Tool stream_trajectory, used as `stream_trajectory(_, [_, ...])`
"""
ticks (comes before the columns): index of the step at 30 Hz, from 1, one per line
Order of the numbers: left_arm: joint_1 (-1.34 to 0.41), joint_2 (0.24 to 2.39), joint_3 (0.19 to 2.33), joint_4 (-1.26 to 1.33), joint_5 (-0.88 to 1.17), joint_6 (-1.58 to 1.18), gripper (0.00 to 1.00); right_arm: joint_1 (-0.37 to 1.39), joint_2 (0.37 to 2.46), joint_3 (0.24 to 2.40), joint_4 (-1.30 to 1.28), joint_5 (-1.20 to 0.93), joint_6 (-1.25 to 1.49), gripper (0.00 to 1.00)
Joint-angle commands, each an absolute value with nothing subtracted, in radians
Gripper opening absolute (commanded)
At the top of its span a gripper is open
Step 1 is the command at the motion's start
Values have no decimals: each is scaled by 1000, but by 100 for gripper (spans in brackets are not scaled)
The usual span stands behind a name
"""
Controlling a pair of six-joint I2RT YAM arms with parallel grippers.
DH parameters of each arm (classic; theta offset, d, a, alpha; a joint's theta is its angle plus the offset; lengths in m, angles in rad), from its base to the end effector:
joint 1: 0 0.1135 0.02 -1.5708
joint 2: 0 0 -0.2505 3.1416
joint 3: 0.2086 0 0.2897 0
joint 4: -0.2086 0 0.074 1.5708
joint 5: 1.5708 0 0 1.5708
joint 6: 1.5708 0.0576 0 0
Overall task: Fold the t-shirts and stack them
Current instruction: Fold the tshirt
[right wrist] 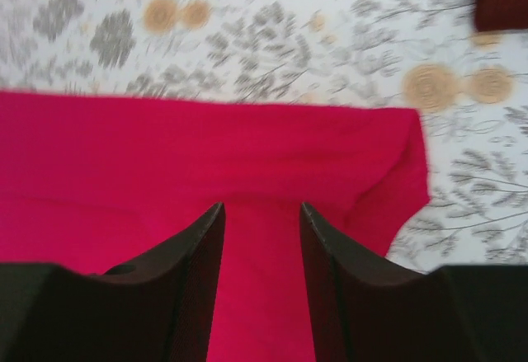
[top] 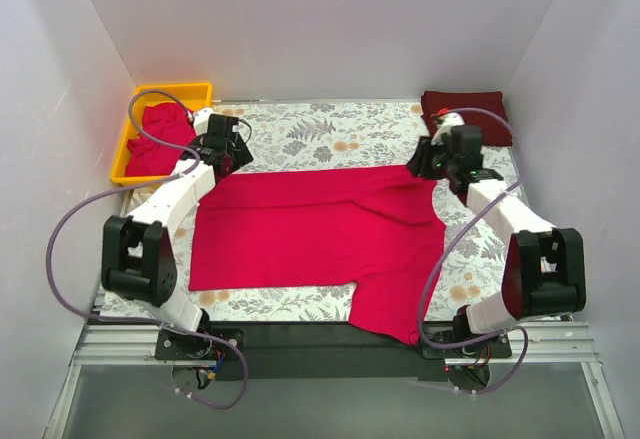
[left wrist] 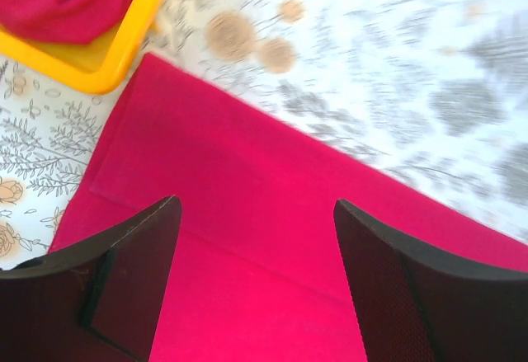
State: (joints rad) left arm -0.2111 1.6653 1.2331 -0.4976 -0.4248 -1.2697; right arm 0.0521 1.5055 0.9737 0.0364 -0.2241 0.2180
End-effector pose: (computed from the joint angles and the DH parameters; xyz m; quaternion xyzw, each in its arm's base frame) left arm 0.3978 -0.0610 0.1973 -0.5258 0.7673 -0.0601 0.3623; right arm 0.3917 0.0332 0.2096 0.0137 0.8553 0.1637 0.4914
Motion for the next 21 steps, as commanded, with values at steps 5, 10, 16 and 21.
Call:
stream_trajectory(5, [-278,1292,1025,-523,-449,-1255,74,426,1433,850,-201,133,-58,47])
stream_trajectory(10, [-284,1152,816,-479,-457,-1253,75,607,1491,853,-229,357,-133,47])
stream_trajectory(16, [-285,1126,765,-449,-453,-1256,75,655,1577,867,-226,507,-178,44])
stream_trajectory(21, [-285,1121,761,-448,-451,-1255,75,657,1629,880,-215,543,-215,38])
